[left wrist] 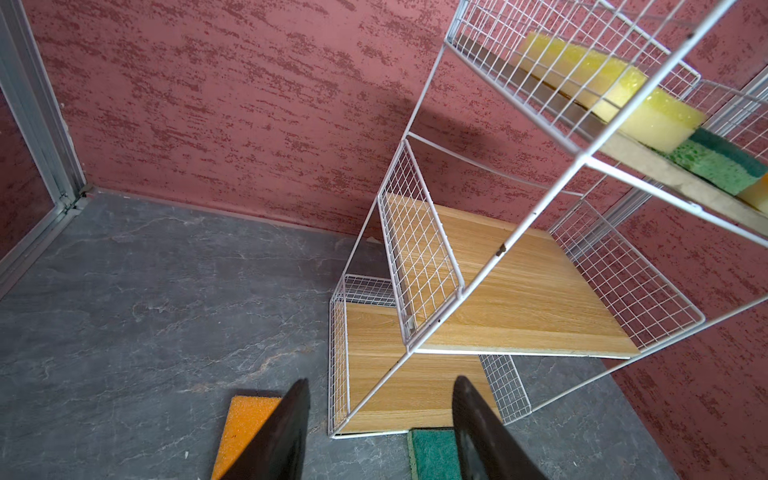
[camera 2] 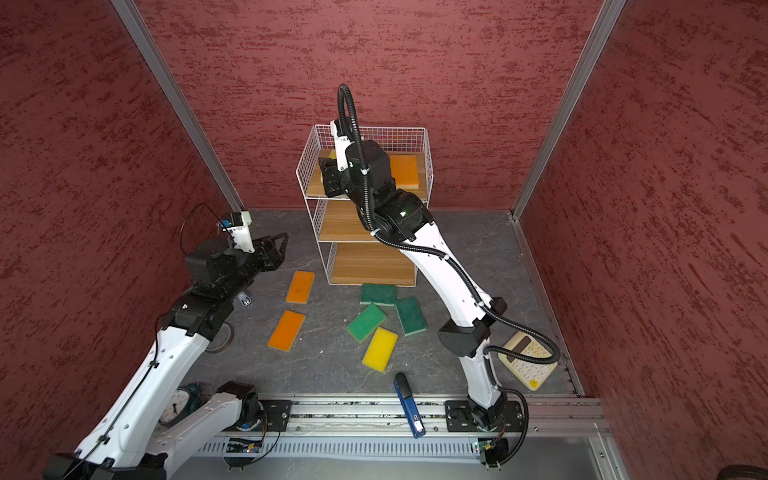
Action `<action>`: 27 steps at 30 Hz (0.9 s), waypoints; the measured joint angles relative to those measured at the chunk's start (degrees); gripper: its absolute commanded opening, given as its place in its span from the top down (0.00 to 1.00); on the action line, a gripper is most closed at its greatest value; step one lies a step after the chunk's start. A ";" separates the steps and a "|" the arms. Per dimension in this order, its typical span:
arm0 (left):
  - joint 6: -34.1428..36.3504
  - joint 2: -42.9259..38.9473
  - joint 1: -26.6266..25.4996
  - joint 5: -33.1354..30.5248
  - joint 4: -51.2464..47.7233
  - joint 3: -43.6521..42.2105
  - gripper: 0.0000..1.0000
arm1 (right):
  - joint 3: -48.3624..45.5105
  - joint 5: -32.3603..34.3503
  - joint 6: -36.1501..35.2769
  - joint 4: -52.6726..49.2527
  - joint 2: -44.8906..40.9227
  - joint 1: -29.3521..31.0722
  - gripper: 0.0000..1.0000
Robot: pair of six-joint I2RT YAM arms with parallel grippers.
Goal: Place and organize the cleaning sponges onto the shelf
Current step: 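Push the yellow sponge on the top shelf with the right gripper tips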
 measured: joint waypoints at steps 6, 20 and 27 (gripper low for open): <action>-0.81 -0.04 0.96 1.70 0.00 -0.04 0.44 | -0.07 0.72 -0.07 0.24 2.82 0.02 0.51; -1.55 -1.03 1.22 3.08 0.04 -0.07 0.44 | -0.07 7.56 -2.49 0.31 2.80 1.70 0.48; -1.92 -1.03 1.22 3.37 0.02 -0.07 0.44 | -0.07 10.64 -3.74 0.07 2.84 2.23 0.48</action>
